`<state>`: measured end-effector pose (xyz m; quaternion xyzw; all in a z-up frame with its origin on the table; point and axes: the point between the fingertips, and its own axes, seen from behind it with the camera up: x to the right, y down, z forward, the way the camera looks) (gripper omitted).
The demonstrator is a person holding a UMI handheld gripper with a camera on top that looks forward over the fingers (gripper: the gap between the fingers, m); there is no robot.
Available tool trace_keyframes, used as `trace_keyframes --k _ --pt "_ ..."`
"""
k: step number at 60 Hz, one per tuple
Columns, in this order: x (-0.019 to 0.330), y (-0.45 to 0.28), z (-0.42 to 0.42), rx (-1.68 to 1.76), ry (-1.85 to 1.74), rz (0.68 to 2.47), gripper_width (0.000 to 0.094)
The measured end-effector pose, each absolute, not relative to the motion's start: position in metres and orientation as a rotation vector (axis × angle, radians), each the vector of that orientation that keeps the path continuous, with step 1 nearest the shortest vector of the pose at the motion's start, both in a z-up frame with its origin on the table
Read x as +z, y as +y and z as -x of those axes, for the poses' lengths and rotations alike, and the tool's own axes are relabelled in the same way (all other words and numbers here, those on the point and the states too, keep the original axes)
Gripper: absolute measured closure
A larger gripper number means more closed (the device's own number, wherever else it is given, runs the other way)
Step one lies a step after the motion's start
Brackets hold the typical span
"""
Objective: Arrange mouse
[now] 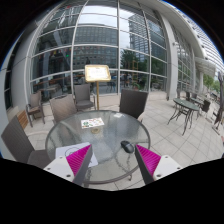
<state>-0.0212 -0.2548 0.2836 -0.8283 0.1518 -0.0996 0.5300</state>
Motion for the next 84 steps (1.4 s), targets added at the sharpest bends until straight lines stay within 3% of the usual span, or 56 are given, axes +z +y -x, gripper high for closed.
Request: trace_keyframes --k 8,10,23,33,58,60,67,76,84 --pt "0.242 -0.254 0.037 -0.168 0.290 2.037 0.0074" --pt "0.211 -0.247 0.039 -0.155 0.271 2.052 0.0075" --pt "0.088 -0.259 -0.006 -0.147 0.248 2.237 0.0082" --pt "0.041 -0.228 -0.076 -0.163 0.234 2.293 0.0081" --pt "-0.007 -0.049 -0.155 -0.059 0.017 2.357 0.0121" --pt "-0.010 -0.039 -0.155 -0.046 0.009 2.364 0.0163" --pt "-0.017 -0.026 -0.156 -0.012 0.025 2.402 0.0440" --pt "-0.020 -0.026 -0.157 -0.025 0.025 2.414 0.0487" --pt "-0.020 -0.027 -0.158 -0.021 0.060 2.443 0.0614"
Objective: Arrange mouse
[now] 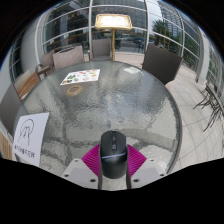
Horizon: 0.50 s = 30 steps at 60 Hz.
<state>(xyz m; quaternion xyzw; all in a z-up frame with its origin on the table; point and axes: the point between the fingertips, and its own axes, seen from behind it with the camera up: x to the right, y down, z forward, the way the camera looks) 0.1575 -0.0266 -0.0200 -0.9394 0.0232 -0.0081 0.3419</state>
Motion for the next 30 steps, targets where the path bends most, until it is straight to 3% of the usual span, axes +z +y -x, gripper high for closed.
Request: trace_keyframes --k 2,9,24,30 --pt "-0.019 -0.028 -0.158 -0.028 0.071 2.455 0.0661" --pt "0.000 -0.026 -0.152 -0.038 0.094 2.480 0.0662" --pt "0.209 0.040 -0.056 -0.034 0.032 2.165 0.0660" --pt "0.260 0.056 0.003 -0.017 0.015 2.088 0.0659"
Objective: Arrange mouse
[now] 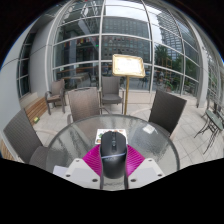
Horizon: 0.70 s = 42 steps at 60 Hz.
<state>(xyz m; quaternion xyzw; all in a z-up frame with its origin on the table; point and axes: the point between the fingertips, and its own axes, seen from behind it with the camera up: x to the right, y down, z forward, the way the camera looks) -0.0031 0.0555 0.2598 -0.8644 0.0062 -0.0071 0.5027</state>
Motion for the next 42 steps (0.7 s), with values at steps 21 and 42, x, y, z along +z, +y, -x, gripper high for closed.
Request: trace_keyframes --k 21,42 --pt "0.126 0.043 0.205 0.108 -0.139 2.278 0.0664" --pt "-0.015 -0.001 0.203 0.029 -0.183 2.437 0.0661"
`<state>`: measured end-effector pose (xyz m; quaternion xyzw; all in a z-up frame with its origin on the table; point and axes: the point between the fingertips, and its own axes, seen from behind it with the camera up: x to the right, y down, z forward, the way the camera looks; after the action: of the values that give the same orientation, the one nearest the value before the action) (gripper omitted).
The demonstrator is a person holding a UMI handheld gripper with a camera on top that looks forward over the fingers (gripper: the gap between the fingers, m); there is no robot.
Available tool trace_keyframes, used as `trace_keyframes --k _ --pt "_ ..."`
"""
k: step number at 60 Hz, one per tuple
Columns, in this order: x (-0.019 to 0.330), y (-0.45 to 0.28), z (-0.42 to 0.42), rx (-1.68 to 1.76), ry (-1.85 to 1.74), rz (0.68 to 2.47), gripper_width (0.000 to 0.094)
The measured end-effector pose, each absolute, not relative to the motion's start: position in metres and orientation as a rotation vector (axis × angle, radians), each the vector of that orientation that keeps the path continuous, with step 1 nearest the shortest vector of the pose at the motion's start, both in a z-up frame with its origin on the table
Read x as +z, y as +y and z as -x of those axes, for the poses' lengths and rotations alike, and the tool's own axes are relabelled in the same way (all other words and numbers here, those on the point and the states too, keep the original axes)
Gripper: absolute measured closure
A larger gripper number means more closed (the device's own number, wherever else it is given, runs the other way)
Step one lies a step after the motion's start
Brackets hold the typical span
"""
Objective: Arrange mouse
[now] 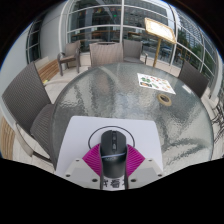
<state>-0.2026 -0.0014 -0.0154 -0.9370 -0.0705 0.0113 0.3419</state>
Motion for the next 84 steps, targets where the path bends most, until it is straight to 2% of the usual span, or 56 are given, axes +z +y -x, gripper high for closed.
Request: trace_keyframes --k 5,6,14,16,20,22,38,44,63,84 --pt "-0.018 0.000 0.204 0.061 -0.140 2.440 0.0651" --pt "-0.018 0.000 0.204 0.059 -0.142 2.437 0.0600" --pt "-0.017 0.000 0.203 0.067 -0.126 2.455 0.0475" --pt "-0.016 -0.002 0.203 0.079 -0.103 2.472 0.0397" --pt "-0.001 -0.002 0.197 0.084 -0.050 2.464 0.0124" --pt "0.011 -0.001 0.193 0.080 -0.035 2.449 0.0056" --pt "0.130 -0.036 0.155 0.082 0.031 2.326 0.0076" --pt "0.160 -0.072 0.139 0.078 0.013 2.292 0.0077" --pt "0.200 -0.172 0.066 0.082 -0.008 2.244 0.0079" --pt "0.212 -0.225 0.032 0.059 -0.024 2.211 0.0080"
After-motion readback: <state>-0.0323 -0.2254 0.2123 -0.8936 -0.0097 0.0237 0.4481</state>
